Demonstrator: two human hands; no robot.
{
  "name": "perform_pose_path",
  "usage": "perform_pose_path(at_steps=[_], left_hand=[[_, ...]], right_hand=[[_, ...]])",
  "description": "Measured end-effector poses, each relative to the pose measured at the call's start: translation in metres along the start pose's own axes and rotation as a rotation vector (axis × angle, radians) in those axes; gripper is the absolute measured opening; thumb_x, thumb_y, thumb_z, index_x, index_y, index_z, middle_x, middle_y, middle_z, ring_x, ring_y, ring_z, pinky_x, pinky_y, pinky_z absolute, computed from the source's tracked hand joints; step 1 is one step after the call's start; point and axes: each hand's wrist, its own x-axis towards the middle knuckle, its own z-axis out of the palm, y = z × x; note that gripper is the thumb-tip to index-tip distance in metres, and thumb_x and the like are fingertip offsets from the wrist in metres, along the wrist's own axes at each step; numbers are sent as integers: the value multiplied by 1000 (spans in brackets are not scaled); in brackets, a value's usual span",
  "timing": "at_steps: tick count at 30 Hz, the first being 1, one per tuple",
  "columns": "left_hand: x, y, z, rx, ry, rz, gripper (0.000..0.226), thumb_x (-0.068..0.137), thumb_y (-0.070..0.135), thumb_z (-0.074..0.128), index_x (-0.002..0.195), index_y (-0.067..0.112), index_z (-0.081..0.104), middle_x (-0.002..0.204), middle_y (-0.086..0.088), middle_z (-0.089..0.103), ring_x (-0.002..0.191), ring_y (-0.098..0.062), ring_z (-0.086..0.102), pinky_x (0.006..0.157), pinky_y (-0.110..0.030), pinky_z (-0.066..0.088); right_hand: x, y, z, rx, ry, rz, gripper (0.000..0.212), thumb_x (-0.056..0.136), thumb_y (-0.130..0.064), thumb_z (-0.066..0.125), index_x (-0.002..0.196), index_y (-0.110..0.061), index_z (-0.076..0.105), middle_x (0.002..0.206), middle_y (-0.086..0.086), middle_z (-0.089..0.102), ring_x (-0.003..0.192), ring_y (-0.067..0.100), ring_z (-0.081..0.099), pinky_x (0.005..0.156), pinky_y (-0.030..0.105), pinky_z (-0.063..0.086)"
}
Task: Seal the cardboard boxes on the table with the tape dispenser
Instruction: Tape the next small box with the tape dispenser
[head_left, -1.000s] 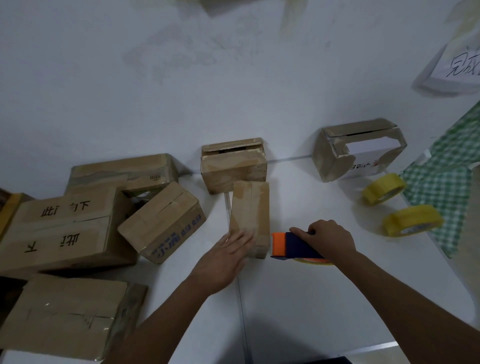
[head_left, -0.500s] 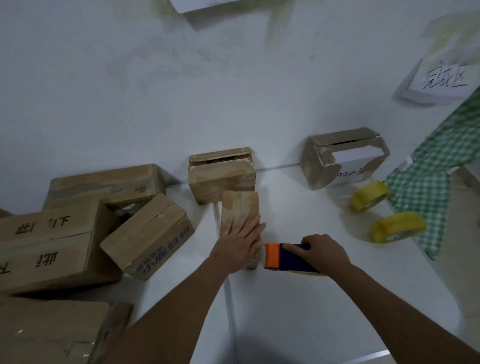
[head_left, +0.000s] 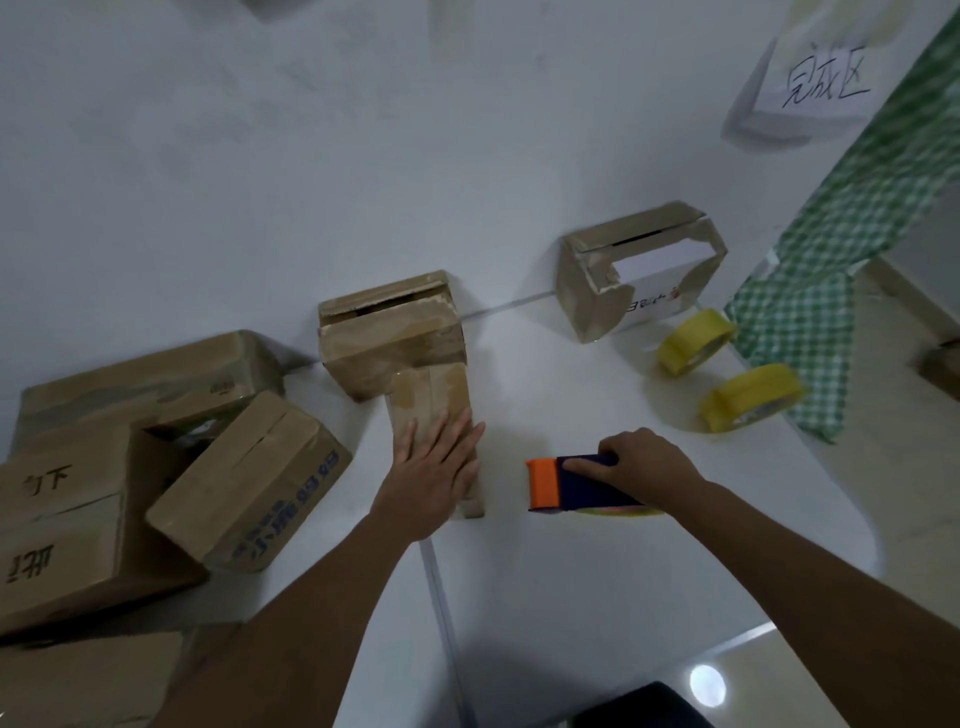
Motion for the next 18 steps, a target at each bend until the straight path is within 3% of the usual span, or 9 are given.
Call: perform_pose_path(at_steps=[4, 9, 14, 18], left_hand=[[-1, 0, 0, 15, -9, 4, 59, 104, 46, 4, 158, 25, 14, 165, 3, 8, 153, -22, 3, 120, -54, 11], [0, 1, -1, -12, 5, -1, 59, 103, 47, 3, 157, 26, 15, 165, 3, 9, 153, -21, 2, 121, -53, 11], [0, 3, -5, -10, 1, 6, 57, 105, 43, 12, 155, 22, 26, 163, -1, 20, 151, -26, 14, 117, -56, 22], [0, 3, -4, -27, 14, 5, 56, 104, 44, 9, 155, 24, 18, 164, 0, 16, 152, -24, 11, 119, -55, 18]], right_hand=[[3, 0, 5, 13, -40, 16, 59, 79, -81, 43, 69, -25, 58, 66, -5, 56, 63, 9, 53, 54, 27, 37], [5, 0, 9, 110, -195, 11, 38, 92, -57, 45, 92, -20, 56, 87, 0, 60, 80, 16, 58, 62, 28, 39], [3, -21, 21, 6, -25, -75, 34, 97, -52, 41, 91, -19, 48, 86, -2, 56, 77, 18, 51, 73, 29, 33], [3, -37, 34, -25, 82, -73, 39, 98, -52, 39, 99, -16, 54, 95, 2, 62, 84, 20, 56, 79, 31, 39]])
